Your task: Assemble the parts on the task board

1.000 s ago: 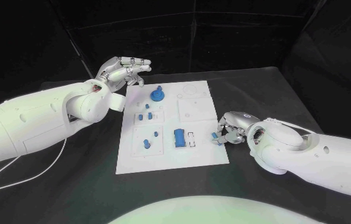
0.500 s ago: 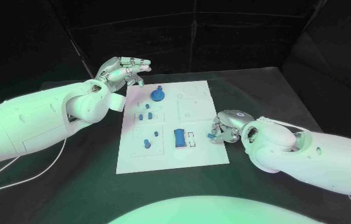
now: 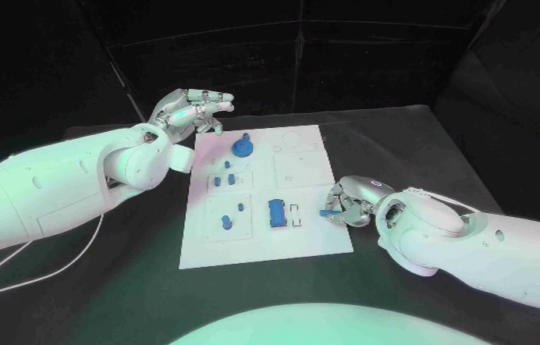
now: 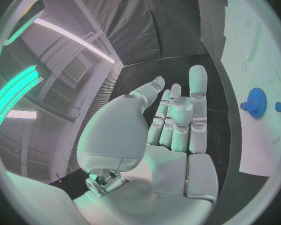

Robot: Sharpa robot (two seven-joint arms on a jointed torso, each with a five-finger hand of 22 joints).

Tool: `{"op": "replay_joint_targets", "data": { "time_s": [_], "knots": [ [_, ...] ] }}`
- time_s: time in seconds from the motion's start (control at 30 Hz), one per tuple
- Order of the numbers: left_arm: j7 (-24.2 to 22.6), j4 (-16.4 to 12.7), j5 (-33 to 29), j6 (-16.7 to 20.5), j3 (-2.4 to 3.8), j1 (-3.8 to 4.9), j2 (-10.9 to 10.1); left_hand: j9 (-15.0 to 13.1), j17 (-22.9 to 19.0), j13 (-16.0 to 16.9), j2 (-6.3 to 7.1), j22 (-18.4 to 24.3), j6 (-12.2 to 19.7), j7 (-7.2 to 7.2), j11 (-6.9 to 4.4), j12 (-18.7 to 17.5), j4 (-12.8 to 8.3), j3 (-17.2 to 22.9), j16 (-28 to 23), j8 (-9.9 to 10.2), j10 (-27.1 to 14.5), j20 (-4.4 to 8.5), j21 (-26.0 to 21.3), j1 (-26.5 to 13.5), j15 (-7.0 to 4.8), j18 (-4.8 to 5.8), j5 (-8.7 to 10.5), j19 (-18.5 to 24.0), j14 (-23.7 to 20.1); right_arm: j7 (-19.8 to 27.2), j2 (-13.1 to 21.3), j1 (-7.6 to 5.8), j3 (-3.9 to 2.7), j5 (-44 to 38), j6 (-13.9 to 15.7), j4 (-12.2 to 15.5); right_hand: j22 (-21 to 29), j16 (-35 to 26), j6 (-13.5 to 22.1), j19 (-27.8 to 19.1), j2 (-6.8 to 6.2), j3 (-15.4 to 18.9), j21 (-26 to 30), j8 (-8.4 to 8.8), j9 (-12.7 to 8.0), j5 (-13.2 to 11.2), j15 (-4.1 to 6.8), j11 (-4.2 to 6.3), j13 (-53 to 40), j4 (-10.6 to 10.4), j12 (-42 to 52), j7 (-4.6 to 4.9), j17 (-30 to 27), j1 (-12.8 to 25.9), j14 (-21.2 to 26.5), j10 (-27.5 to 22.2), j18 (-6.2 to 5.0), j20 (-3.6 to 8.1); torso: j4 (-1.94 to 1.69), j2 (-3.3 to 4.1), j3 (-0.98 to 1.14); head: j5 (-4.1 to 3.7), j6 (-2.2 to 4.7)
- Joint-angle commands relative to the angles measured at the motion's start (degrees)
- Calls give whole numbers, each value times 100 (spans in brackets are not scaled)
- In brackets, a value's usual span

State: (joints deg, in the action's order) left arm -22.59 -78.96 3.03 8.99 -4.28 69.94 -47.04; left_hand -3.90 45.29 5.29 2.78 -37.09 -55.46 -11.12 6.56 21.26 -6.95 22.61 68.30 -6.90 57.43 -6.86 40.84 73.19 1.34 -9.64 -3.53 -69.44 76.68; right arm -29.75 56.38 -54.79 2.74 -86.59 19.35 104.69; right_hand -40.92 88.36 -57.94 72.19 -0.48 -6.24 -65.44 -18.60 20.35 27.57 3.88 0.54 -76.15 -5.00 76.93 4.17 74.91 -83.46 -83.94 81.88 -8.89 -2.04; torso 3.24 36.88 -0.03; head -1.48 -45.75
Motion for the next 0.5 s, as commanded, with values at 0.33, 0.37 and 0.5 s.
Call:
{"op": "replay_joint_targets", "data": {
  "time_s": [0.33,0.37,0.5],
  "knots": [
    [-11,-22,-2,-77,2,10,-12,1,-2,2,-9,-7,38,-1,13,28,29,4,37,-29,-35,-29,0,-47,20,-83,18,6,-35,304,-32,7,11,887,846,123,-48,36,-86,60,-439,-1247,-47,-77,171,-19,40,-2,-244,-106,19,-17,1244,636,-550,77,81,12,9,-1,-1,23,-3],
    [-11,-22,-2,-78,2,10,-11,1,-2,2,-9,-7,38,-1,13,28,29,4,37,-29,-35,-29,0,-47,20,-83,18,6,-35,333,-37,7,11,905,911,133,-50,37,-90,61,-451,-1267,-48,-80,175,-30,40,-2,-245,-104,20,-19,1246,658,-550,79,81,13,8,-1,-1,22,-4],
    [-8,-25,-2,-78,2,10,-12,1,-2,2,-9,-7,38,-1,13,28,29,4,37,-29,-35,-29,0,-47,20,-83,18,6,-35,459,-79,6,10,979,1188,168,-58,43,-103,66,-490,-1318,-52,-91,191,-77,43,4,-252,-100,28,-27,1258,733,-553,89,82,14,-3,5,3,19,-6]
  ]
}}
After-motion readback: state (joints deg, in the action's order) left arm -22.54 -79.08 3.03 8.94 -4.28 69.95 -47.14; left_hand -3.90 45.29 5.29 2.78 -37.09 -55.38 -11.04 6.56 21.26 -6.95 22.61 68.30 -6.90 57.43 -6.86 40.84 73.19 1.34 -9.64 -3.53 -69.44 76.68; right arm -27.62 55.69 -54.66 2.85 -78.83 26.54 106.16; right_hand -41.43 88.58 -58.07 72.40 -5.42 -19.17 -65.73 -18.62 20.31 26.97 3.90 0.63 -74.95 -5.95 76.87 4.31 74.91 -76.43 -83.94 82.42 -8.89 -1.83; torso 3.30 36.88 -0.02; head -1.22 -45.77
